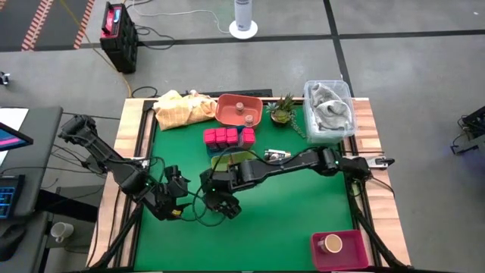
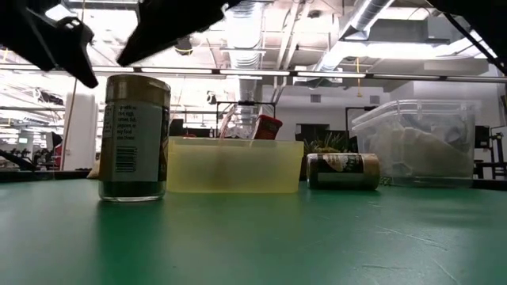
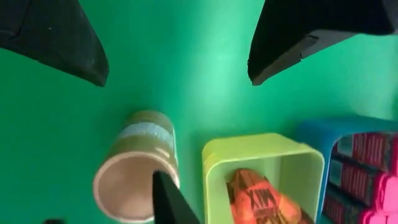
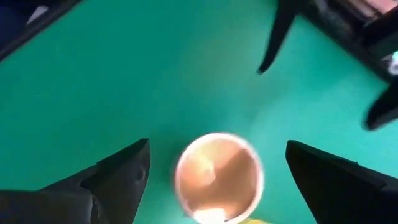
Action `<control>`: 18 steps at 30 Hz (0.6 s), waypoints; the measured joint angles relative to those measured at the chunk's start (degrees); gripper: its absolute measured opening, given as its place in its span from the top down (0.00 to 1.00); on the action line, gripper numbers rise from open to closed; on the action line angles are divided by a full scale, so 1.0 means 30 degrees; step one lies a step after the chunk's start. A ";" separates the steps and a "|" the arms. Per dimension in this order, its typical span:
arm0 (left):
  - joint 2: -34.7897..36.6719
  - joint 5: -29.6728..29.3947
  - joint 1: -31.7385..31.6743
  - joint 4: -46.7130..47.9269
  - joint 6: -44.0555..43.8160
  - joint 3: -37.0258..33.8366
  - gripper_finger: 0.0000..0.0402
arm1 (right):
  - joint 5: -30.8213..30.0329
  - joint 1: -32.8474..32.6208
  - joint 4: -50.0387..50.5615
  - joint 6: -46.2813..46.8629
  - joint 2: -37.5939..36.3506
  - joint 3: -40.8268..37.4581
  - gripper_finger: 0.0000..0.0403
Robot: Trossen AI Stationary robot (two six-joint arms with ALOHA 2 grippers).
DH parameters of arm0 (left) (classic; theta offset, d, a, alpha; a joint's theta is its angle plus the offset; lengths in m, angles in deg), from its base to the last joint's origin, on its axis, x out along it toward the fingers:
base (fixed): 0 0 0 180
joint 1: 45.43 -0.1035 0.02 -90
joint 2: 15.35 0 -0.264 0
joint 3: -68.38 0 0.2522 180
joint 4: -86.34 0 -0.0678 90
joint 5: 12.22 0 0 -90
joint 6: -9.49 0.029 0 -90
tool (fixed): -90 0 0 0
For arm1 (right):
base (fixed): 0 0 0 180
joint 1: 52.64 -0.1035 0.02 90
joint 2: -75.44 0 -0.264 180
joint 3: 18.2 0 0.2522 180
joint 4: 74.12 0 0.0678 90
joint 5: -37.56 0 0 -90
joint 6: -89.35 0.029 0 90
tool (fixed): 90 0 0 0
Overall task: Sort spices by type
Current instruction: Put the gold seasoning can into the pink bin
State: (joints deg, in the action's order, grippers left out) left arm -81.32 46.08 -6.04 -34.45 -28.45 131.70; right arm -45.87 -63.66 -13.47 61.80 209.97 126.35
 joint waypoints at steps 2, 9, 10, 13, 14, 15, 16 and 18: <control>0.0164 -0.0023 0.0157 -0.0023 -0.0342 -0.0236 0.09 | 0.0028 0.0178 -0.0224 0.0014 -0.0039 0.0034 0.01; 0.1517 -0.0627 0.0870 0.0208 -0.0889 -0.0388 0.09 | 0.1413 0.0624 -0.0228 0.0320 0.0597 -0.0060 0.01; 0.1749 -0.0636 0.0913 0.0229 -0.0904 -0.0388 0.09 | 0.1420 0.0624 -0.0191 0.0293 0.0845 -0.0067 0.01; 0.2326 -0.0751 0.1063 0.0596 -0.1186 -0.0388 0.09 | 0.1479 0.0566 -0.0259 0.0087 0.1171 -0.0060 0.01; 0.2504 -0.0850 0.1074 0.0632 -0.1262 -0.0387 0.09 | 0.1504 0.0566 -0.0279 0.0083 0.1206 -0.0060 0.01; 0.2629 -0.0911 0.1081 0.0640 -0.1293 -0.0381 0.09 | 0.1508 0.0563 -0.0235 0.0083 0.1214 -0.0063 0.01; 0.2712 -0.0918 0.1081 0.0688 -0.1321 -0.0381 0.09 | 0.1508 0.0566 -0.0311 0.0093 0.1214 -0.0150 0.01; 0.2816 -0.0975 0.1081 0.0742 -0.1366 -0.0381 0.09 | 0.1508 0.0636 -0.0494 0.0136 0.1214 -0.0280 0.01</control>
State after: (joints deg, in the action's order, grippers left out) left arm -72.87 43.15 -2.80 -32.22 -32.55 130.56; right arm -41.35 -61.75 -14.95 62.21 213.61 125.51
